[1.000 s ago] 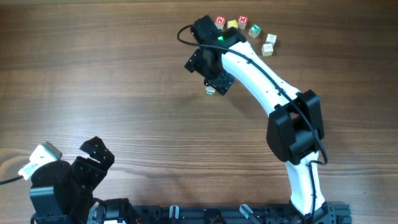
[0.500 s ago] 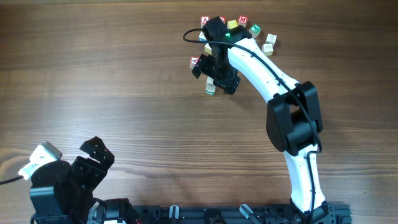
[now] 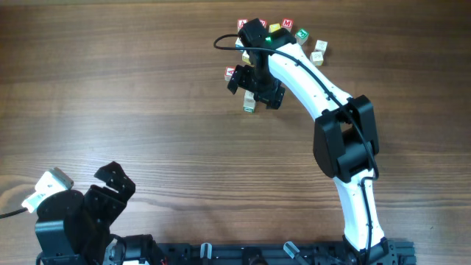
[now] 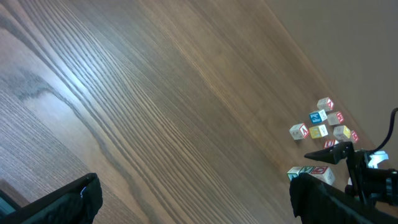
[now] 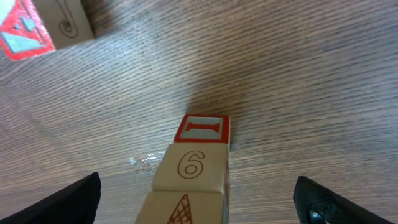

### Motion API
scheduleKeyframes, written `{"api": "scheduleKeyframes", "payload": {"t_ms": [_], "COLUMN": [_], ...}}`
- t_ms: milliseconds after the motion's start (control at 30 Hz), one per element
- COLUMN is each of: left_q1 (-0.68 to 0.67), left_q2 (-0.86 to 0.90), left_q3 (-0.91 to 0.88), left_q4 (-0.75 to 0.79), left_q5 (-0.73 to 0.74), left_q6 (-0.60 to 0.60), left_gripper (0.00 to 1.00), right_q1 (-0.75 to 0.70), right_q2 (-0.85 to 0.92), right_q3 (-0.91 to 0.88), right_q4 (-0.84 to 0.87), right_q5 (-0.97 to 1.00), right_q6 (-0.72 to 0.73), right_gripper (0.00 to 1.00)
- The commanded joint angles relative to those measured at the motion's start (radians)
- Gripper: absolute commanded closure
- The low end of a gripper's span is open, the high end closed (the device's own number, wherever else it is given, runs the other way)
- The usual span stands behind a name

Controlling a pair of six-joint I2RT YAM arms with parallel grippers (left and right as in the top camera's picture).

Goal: Form a tower

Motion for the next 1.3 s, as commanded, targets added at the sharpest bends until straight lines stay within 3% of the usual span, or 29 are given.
{"api": "scheduleKeyframes", "payload": {"t_ms": [0,367,500,767,867,1067,1267], "left_q1": [-0.005,-0.005,-0.005,-0.005,-0.005,-0.005,-0.005], "left_q2": [-0.004,-0.004,-0.004,-0.004,-0.004,-0.004,-0.004], "left_q3": [-0.001,-0.001,-0.001,-0.001,-0.001,-0.001,-0.001], "left_q4": [0.003,0.003,0.003,0.003,0.003,0.003,0.003], "left_q5": [0.008,0.008,0.008,0.008,0.008,0.008,0.008], "left_q6": [-0.002,-0.002,-0.002,-0.002,-0.002,-0.002,-0.002], "left_gripper": [0.00,0.00,0.00,0.00,0.00,0.00,0.00], "right_q1": [-0.004,0.028,0.048,0.048,0.048,0.048,0.048], "right_q2": [0.017,0.068,0.069,0.111,0.114,0.116,0.117], "right_q3": [0.061,0.073,0.073,0.073,0.073,0.073,0.073], "right_q4": [-0.007,-0.021,-0.012,-0.010,-0.005,0.006,0.004], "right_q5": [0.042,0.101,0.116,0.116,0.116,0.116,0.115], "right_q6": [-0.053,-0.063,-0.047,-0.046,-0.045,-0.044,-0.039], "right_gripper": [0.03,0.05,0.20,0.23,0.34,0.43,0.61]}}
